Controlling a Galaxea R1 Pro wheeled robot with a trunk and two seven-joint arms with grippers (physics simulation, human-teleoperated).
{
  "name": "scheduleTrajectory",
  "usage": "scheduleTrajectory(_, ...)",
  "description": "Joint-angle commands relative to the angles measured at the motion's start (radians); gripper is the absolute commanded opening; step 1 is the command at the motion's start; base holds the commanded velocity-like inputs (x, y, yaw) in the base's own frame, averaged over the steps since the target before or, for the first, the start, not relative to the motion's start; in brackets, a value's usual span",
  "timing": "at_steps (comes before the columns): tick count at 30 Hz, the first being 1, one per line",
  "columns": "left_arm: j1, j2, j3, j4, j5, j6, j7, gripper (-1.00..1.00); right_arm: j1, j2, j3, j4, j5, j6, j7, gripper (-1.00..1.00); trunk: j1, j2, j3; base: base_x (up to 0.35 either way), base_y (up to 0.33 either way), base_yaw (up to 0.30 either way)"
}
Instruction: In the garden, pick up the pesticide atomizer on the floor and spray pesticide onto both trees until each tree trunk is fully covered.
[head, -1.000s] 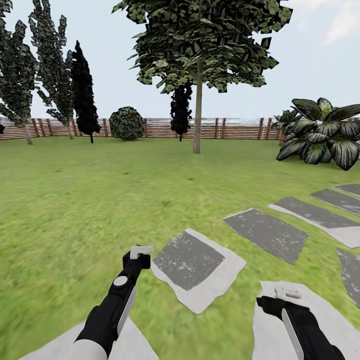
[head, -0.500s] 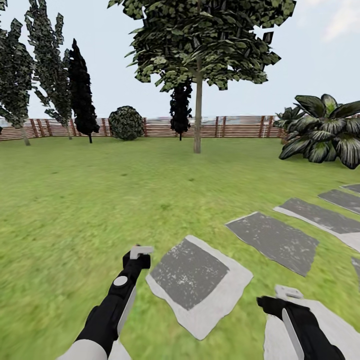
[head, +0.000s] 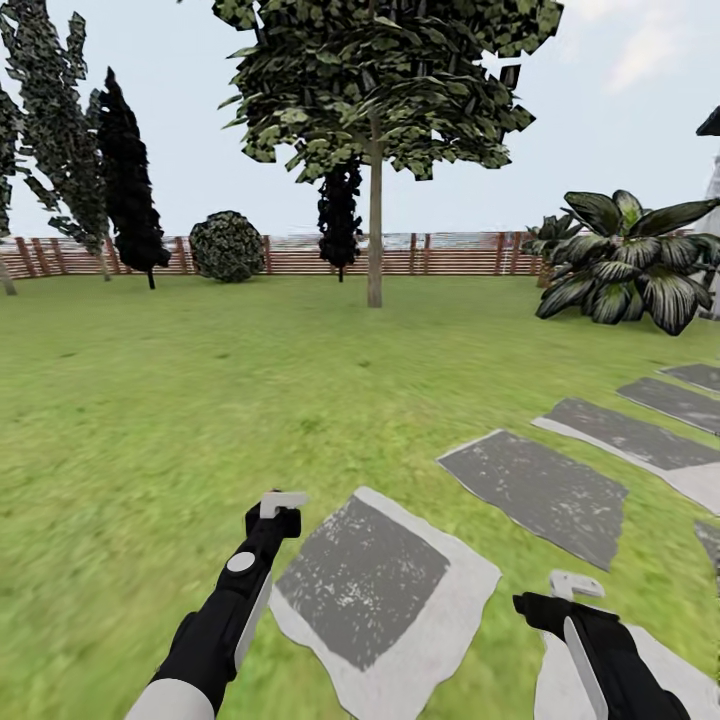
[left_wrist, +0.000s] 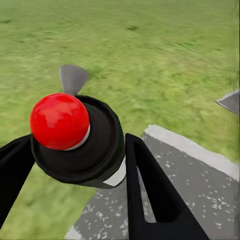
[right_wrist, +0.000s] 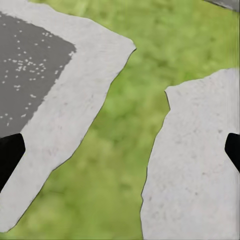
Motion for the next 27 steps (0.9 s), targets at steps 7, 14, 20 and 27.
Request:
scheduleTrajectory(7,0.0,0.0,0.0,0.0,0.0,0.0,0.0,-1.0,0.0,0.0,0.0,0.0,0.0,0.0,0.0,1.0,0.0,0.0,0.0,0.337,0.0,-0.091)
scheduleTrajectory(14,0.0,0.0,0.0,0.0,0.0,0.0,0.0,-1.0,0.0,0.0,0.0,0.0,0.0,0.0,0.0,1.0,0.0,0.0,0.0,0.337,0.0,-0.005)
scheduleTrajectory(20,0.0,0.0,0.0,0.0,0.0,0.0,0.0,-1.0,0.0,0.0,0.0,0.0,0.0,0.0,0.0,1.0,0.0,0.0,0.0,0.337,0.0,0.0)
scheduleTrajectory(27,0.0,0.0,0.0,0.0,0.0,0.0,0.0,-1.0,0.0,0.0,0.0,0.0,0.0,0.0,0.0,1.0,0.0,0.0,0.0,0.338,0.0,0.0)
